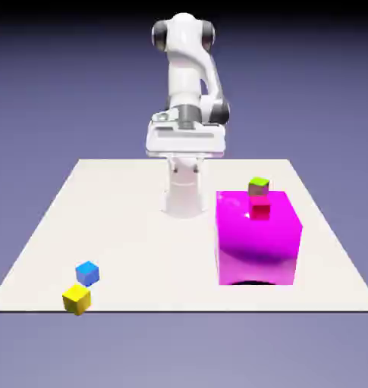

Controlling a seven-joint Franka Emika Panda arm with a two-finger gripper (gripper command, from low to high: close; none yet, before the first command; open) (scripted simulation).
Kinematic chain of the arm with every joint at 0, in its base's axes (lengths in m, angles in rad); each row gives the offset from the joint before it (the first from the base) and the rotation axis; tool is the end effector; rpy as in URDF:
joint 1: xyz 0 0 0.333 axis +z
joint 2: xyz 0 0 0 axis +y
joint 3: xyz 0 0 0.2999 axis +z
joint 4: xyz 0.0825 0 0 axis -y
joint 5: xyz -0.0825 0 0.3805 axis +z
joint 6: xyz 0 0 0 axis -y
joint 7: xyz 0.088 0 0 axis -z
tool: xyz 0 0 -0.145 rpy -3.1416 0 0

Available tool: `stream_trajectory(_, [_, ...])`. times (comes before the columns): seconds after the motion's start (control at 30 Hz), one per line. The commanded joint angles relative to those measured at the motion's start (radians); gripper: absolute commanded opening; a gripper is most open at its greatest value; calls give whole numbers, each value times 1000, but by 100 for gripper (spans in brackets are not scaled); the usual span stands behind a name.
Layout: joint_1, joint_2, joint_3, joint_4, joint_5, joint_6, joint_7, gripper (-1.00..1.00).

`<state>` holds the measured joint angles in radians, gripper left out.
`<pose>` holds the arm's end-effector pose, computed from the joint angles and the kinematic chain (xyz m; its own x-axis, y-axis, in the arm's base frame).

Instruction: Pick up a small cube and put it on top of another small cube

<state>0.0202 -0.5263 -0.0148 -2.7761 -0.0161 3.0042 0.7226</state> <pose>0.4320 0.0037 0.4136 0.5580 -0.6490 0.5170 -0.4687 -0.7607 -0.4491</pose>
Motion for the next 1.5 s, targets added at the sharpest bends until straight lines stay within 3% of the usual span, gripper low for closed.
stream_trajectory(0.0, [7,36,-12,28,-13,-27,-15,0])
stream_trajectory(1.47, [307,1631,-554,1266,-599,-1223,-688,0])
